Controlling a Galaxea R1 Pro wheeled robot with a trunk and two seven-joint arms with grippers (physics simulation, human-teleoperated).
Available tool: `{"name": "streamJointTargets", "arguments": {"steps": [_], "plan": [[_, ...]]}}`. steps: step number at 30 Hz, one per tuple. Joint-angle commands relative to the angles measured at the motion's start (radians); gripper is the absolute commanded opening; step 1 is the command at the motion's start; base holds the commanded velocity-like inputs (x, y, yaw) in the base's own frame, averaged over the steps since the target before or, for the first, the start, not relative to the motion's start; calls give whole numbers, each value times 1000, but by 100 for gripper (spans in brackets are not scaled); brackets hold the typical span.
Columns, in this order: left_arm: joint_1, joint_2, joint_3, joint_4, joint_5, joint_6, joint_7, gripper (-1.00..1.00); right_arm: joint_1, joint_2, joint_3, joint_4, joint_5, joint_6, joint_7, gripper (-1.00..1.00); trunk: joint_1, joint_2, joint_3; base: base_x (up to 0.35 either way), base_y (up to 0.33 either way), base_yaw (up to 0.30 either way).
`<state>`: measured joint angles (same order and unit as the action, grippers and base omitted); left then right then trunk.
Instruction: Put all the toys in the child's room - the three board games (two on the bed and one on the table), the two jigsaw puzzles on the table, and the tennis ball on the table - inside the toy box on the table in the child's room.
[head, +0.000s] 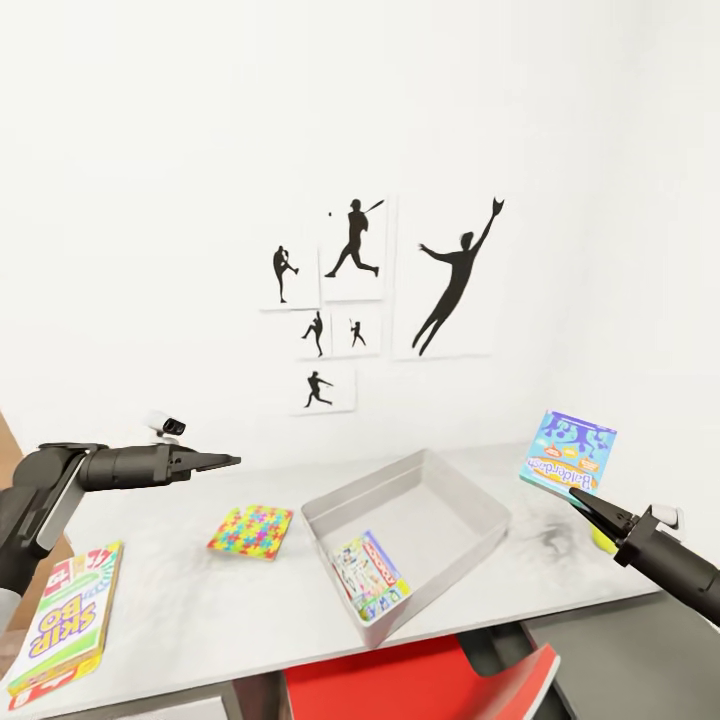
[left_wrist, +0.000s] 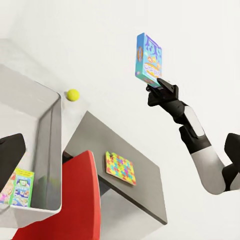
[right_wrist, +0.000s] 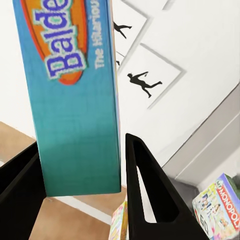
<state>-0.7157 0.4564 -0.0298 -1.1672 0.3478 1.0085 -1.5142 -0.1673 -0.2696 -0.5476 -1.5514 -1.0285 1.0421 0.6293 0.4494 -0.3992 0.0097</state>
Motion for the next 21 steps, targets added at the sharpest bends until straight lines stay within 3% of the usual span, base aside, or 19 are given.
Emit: {"name": "streamJointTargets", "arguments": {"steps": [1,6,21], "plan": [[-1,1,-2,1,2,10,-3,100,0,0,-2,0,4,5,7,-100,1,-1,0,58,-46,177],[-1,1,-2,1,2,10,-3,100,-1,1,-2,0,4,5,7,-100,1,-1,0,58,-17,138],[-1,1,-3,2,2,10,-3,100,-1,1,0,0,7,5,7,-100,1,-1,0,59,-3,8]]}}
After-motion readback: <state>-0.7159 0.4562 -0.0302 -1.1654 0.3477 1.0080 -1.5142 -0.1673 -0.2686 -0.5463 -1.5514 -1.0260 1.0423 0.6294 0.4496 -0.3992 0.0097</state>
